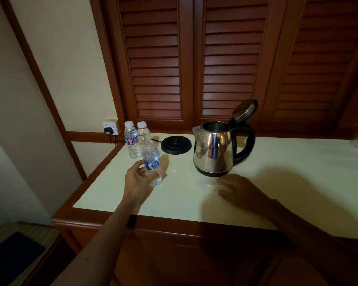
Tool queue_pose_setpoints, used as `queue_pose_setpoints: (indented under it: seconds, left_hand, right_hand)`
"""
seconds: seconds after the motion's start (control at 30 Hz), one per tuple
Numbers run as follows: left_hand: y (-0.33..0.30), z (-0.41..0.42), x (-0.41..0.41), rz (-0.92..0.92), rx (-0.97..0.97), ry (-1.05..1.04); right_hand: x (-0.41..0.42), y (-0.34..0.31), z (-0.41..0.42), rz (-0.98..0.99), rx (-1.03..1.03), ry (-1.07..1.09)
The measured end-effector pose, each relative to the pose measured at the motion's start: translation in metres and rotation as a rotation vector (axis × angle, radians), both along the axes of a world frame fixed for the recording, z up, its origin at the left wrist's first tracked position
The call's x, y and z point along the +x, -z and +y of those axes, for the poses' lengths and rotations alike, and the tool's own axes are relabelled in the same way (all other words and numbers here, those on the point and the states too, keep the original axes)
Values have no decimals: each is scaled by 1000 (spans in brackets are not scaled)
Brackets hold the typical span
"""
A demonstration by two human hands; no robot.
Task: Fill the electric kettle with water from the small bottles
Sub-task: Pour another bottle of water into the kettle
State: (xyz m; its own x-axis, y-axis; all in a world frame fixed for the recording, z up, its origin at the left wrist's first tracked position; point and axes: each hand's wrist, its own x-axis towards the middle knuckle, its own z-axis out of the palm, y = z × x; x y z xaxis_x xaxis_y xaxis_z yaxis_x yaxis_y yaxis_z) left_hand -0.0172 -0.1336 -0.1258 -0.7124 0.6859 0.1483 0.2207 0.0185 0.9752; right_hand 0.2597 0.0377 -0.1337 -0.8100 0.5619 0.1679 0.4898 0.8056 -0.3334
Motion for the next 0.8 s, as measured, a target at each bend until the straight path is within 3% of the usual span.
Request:
queue_pose_setpoints:
  seconds: [0.1, 0.47, 0.8]
  left_hand:
    - [-2, 11, 9, 27, -43, -5]
    - [-75, 73, 58, 421, -85, -20]
    - [-110, 91, 59, 712, -288, -120]
  right_hand:
    - [29, 4, 19, 3, -18, 36]
    - [35, 19, 29, 66, -89, 79]
    - [38, 19, 31, 121, -95, 41]
